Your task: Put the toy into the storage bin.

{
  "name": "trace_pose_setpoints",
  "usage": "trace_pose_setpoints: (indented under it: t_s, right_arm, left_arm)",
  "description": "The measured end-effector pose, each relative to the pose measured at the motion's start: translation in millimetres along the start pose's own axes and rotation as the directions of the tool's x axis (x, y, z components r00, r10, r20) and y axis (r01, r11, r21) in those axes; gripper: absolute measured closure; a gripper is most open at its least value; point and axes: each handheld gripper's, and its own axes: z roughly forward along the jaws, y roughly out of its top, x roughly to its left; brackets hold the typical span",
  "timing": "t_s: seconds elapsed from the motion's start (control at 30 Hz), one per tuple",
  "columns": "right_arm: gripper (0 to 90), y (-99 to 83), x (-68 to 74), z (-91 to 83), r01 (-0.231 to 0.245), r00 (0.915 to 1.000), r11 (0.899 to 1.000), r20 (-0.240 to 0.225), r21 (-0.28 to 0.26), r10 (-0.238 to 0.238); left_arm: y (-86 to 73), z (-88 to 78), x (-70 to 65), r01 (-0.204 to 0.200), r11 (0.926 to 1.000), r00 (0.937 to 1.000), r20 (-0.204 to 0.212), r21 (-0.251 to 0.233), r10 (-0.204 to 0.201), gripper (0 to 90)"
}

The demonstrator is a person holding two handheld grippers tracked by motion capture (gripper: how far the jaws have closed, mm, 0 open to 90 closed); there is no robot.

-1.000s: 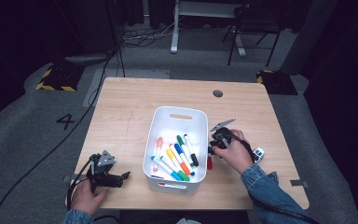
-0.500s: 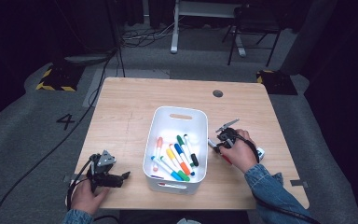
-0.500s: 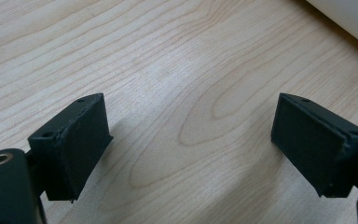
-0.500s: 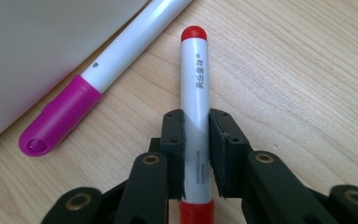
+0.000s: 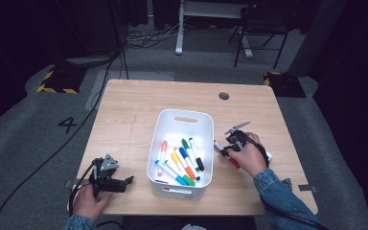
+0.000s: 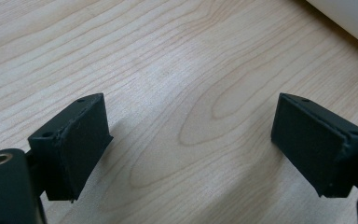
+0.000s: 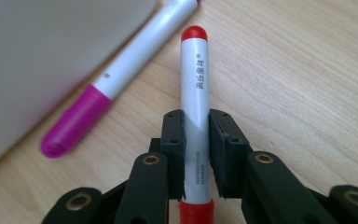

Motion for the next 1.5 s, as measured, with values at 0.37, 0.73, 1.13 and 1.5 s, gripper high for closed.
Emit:
trace_pose_setpoints:
  t_s: [0.37,0.73,1.13,1.5]
  right_arm:
    - [76.9,6.1,1.9,-40.9,0.002,0.9996,0.996,-0.027,-0.085,-0.004]
    - [76.9,14.9,12.5,-79.2,0.006,0.9973,0.988,-0.071,-0.157,-0.017]
    - [76.9,20.0,33.3,-110.9,0.064,0.9942,0.971,-0.069,-0.232,-0.083]
    - [76.9,29.7,49.4,-120.7,0.106,0.9871,0.961,-0.090,-0.255,-0.133]
  left_arm:
    - [0.0,0.0,0.1,-0.001,1.0000,1.0000,-0.002,0.000,0.001,11.5]
    - [0.0,0.0,0.1,-0.001,1.0000,1.0000,-0.001,0.000,0.001,11.5]
    - [0.0,0.0,0.0,0.001,1.0000,1.0000,0.001,0.000,-0.001,11.5]
    - [0.0,0.0,0.0,0.000,1.0000,1.0000,0.000,0.000,0.000,11.5]
